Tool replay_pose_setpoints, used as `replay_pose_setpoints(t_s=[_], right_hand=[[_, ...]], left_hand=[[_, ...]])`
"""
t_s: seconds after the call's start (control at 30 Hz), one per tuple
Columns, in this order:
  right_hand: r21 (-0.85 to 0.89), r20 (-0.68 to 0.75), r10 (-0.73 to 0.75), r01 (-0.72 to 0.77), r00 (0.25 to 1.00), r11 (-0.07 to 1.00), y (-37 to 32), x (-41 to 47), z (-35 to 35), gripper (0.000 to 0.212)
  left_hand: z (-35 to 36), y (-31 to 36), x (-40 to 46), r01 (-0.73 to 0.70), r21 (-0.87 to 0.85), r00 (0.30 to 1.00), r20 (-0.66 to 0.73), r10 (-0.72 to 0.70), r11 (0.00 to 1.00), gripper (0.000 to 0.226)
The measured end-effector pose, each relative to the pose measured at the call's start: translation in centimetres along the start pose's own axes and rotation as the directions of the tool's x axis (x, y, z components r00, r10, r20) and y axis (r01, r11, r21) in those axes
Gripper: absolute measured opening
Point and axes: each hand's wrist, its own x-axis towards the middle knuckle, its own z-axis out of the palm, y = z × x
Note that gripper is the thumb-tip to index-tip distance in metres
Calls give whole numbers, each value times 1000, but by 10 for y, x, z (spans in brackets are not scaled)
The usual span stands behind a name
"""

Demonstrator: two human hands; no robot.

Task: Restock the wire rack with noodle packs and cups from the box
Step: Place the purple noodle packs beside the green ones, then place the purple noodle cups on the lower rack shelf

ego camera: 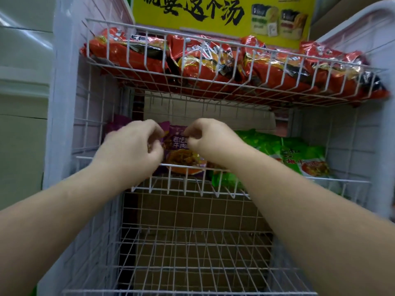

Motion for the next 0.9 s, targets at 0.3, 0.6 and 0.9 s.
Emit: replay_pose_setpoints(t_s=[0.3,0.6,0.9], right_hand=[[132,118,45,-61,992,989,99,-117,-99,16],[132,362,351,-420,864,898,256,-265,-141,11],[62,469,583,-683,664,728,386,-401,-145,13]], left_hand=[[40,141,-39,-152,-278,973,124,193,948,9],[151,281,-112,-73,-403,756,574,314,912,9],[233,396,-188,197,-441,523,803,287,876,10]])
